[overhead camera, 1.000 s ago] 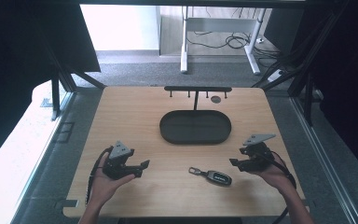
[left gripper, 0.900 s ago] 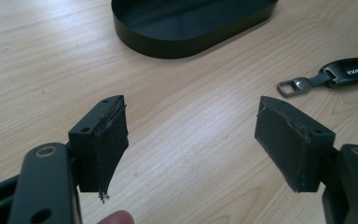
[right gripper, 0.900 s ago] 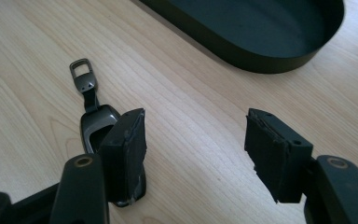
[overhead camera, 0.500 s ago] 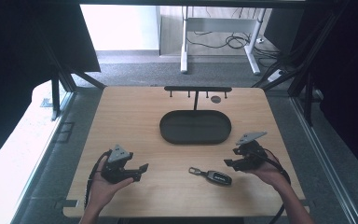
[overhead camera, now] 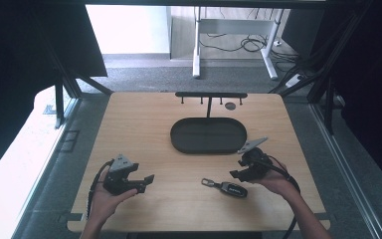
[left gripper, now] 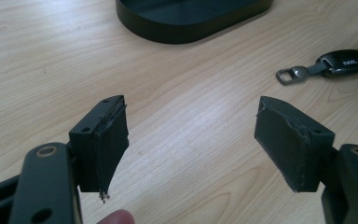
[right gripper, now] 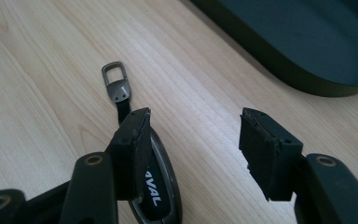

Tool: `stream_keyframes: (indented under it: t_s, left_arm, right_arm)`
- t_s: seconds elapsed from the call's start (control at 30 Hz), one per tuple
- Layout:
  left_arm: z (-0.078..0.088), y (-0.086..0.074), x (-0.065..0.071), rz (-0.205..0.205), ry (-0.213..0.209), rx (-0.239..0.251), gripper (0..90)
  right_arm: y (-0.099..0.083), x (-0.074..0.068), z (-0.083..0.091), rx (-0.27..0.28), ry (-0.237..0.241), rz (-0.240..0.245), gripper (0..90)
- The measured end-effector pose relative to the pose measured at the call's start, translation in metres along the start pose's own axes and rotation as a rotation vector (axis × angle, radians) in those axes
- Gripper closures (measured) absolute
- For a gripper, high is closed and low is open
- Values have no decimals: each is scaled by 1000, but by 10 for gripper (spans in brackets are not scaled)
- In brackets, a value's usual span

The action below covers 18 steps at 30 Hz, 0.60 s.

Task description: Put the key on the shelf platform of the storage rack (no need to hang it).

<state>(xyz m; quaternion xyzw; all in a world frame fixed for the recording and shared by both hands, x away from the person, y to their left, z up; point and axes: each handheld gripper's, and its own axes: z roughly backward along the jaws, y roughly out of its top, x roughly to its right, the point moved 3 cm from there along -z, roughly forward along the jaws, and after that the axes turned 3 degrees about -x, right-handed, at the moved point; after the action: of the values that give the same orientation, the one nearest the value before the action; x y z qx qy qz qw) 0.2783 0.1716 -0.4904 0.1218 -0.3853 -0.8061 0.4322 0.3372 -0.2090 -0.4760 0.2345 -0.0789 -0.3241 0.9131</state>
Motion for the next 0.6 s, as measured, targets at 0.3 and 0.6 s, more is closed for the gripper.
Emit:
stream_keyframes:
  t_s: [0.3,0.6]
  left_arm:
    - [1,-5,-4,15,-1,-10,261]
    - [-6,-7,-1,-4,-17,-37,260]
  right_arm:
    - [8,-17,-29,-107,59,46,504]
    - [15,-30,-51,-194,99,85,550]
